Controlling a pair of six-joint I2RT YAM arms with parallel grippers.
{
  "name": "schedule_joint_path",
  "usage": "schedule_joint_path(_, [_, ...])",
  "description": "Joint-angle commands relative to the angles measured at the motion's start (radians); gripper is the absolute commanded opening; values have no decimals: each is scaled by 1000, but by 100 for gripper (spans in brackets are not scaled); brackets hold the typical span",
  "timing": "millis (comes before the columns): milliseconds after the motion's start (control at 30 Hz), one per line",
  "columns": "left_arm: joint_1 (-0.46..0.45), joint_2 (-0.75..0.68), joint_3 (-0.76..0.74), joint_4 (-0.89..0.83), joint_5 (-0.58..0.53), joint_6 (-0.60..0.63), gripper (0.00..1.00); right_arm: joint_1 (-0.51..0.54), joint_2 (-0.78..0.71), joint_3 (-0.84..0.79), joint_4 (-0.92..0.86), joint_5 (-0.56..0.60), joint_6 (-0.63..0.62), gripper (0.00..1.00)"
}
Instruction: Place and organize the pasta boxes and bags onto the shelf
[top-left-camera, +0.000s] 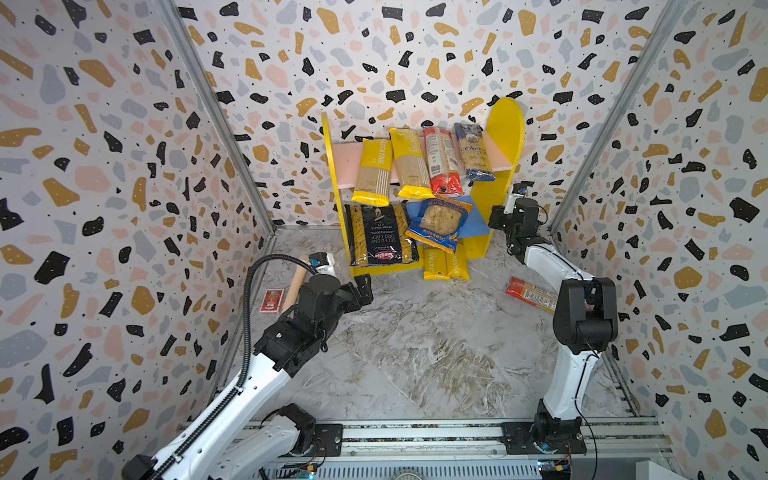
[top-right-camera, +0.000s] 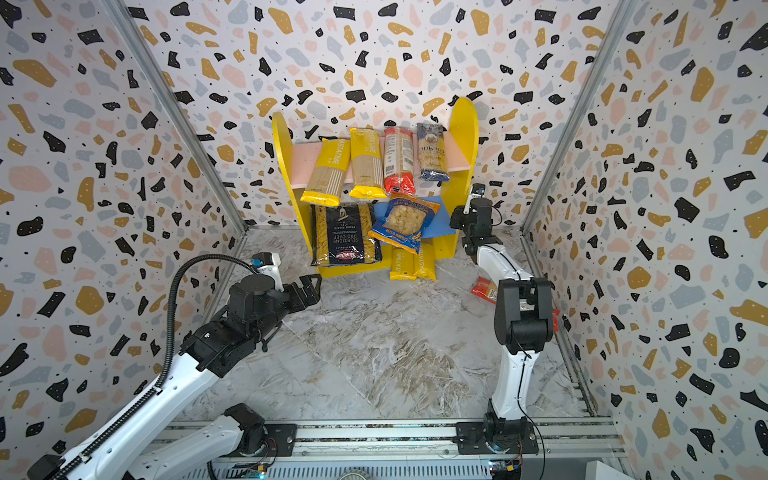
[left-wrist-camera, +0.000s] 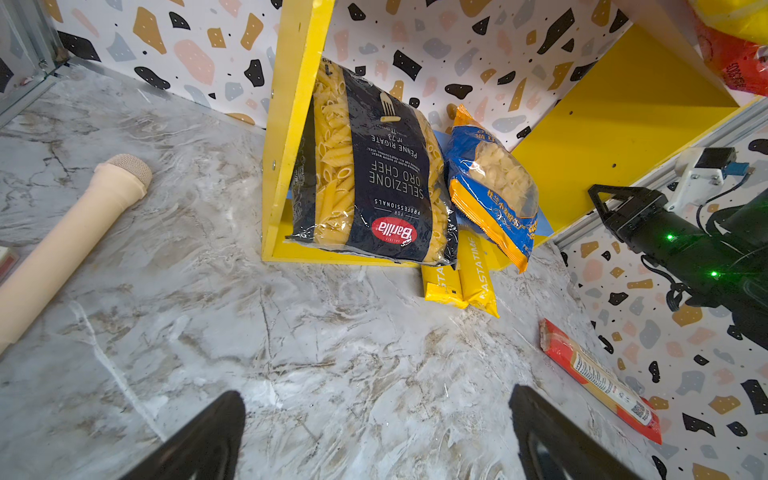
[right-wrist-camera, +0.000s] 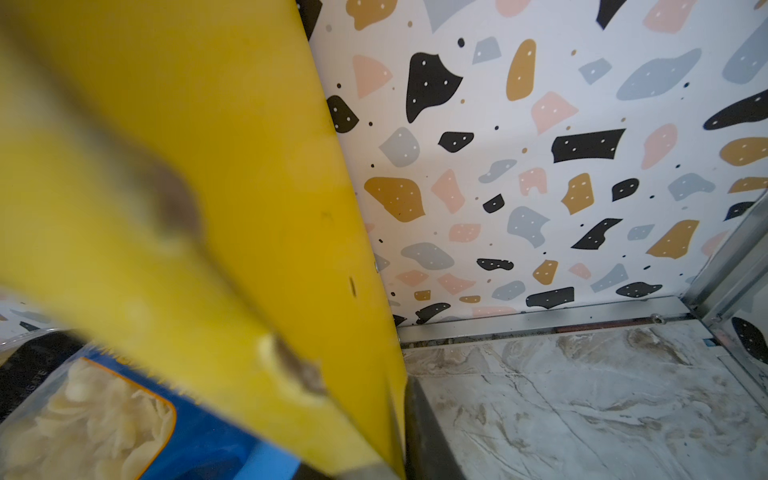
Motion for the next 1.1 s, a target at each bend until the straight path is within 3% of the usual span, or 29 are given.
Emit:
schedule_joint_path(0, [5,-22,35,23,-14,-3,100,20,-72,-18,-48,-9,1,0])
schedule_joint_path(633, [4,-104,16,-16,-18,-15,100,64,-176,-81,-90,-20,-27,0])
schedule_joint_path(1067, [5,-171,1,-55,-7,-14,100,115,-335,-219,-116,5,-26,0])
